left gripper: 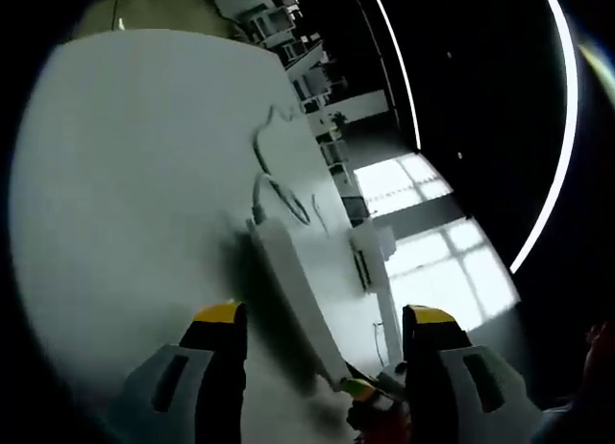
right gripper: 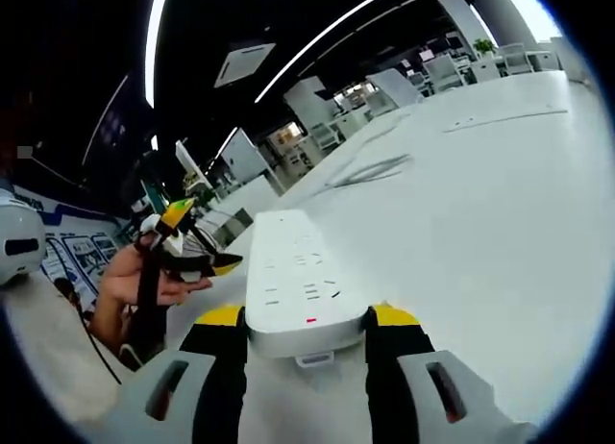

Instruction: Pick up the power strip scattered on the table, fix it on the side mounting bracket of the table, and press the switch

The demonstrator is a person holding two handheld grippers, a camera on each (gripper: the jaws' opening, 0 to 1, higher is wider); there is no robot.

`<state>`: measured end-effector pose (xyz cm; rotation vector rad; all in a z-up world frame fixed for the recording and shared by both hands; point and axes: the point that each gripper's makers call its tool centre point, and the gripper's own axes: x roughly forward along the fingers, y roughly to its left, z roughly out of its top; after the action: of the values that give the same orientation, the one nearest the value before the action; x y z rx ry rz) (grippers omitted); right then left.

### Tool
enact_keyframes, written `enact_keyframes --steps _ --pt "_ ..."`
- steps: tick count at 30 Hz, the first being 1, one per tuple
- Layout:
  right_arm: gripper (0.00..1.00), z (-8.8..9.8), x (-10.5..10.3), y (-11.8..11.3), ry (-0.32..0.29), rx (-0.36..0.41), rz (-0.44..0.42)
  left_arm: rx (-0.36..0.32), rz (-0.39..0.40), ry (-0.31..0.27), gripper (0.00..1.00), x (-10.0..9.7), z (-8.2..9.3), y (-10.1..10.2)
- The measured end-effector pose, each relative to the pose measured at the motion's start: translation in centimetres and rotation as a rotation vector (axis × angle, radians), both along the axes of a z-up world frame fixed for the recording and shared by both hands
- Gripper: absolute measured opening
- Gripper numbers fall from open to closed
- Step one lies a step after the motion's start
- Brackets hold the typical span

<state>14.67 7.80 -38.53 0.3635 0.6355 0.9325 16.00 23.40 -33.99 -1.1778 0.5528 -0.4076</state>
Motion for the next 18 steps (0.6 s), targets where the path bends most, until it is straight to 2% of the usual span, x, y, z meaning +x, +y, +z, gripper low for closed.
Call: enact_keyframes --steps 5,18 --pt "0.44 0.00 0.07 0.06 0.003 0.002 0.001 -0.003 -0.011 0.012 0.69 -0.05 -0.22 -0.28" --pt "0.44 -0.06 0.19 0.20 -0.001 -0.007 0.001 -0.038 0.034 0.038 0.68 0.25 0.23 0.04"
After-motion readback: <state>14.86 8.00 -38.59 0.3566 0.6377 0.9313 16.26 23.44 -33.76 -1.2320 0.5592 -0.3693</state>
